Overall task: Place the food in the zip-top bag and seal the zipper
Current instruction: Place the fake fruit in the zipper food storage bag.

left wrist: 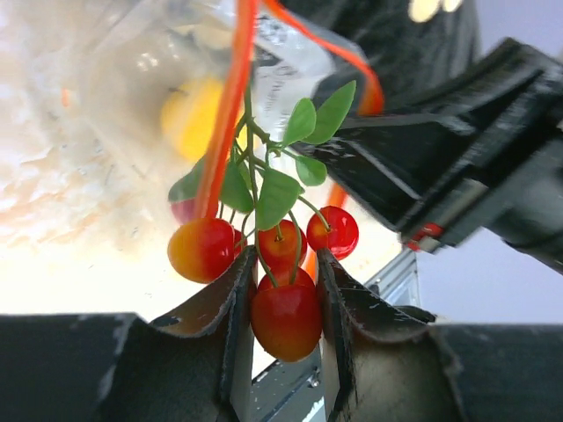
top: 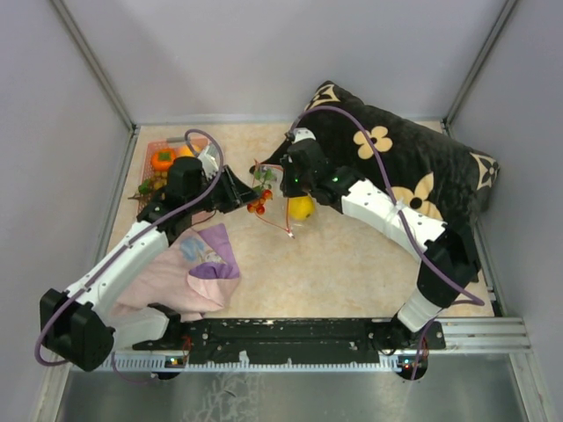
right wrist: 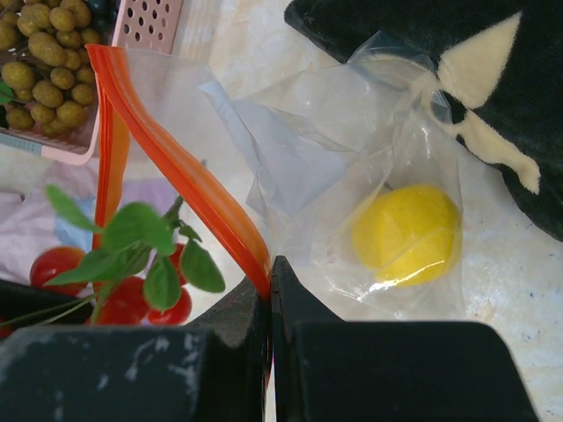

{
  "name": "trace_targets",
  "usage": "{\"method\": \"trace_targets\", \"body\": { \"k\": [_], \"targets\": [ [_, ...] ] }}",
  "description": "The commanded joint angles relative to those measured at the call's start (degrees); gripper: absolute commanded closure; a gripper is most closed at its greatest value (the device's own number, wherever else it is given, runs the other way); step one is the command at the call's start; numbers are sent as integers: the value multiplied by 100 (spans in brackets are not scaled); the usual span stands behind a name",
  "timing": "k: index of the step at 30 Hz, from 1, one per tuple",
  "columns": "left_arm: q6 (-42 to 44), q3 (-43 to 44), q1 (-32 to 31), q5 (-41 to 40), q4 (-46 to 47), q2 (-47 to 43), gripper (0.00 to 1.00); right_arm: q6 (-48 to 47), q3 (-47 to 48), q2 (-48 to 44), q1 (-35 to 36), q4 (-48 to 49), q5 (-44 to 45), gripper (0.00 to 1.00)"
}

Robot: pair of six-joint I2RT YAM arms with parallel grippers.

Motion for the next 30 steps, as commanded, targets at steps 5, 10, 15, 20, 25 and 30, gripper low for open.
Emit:
{"method": "trace_targets", "body": {
  "k": [5, 10, 15, 20, 25, 30],
  "targets": [
    [363, 375, -80, -982, -870, 252, 90, 163, -50, -424, 44, 462, -246, 100],
    [461, 770, -259, -1086, -1039, 297, 89, 196, -102, -412, 85, 491, -339, 100],
    [650, 1248, -639, -1494, -1393, 422, 87, 219, -96, -391, 141, 523, -381, 100],
    [838, 1522, -1000, -2004, -1645, 635, 87, 231, -58, -357, 189, 551, -435, 100],
    [931, 1637, -1184, -2151, -1712, 818, 84, 239, -26, -352, 242, 544, -461, 100],
    [1129, 1684, -1228, -2496, -1972, 1123, 81, 262, -22, -433, 244, 550, -485, 100]
  ]
}}
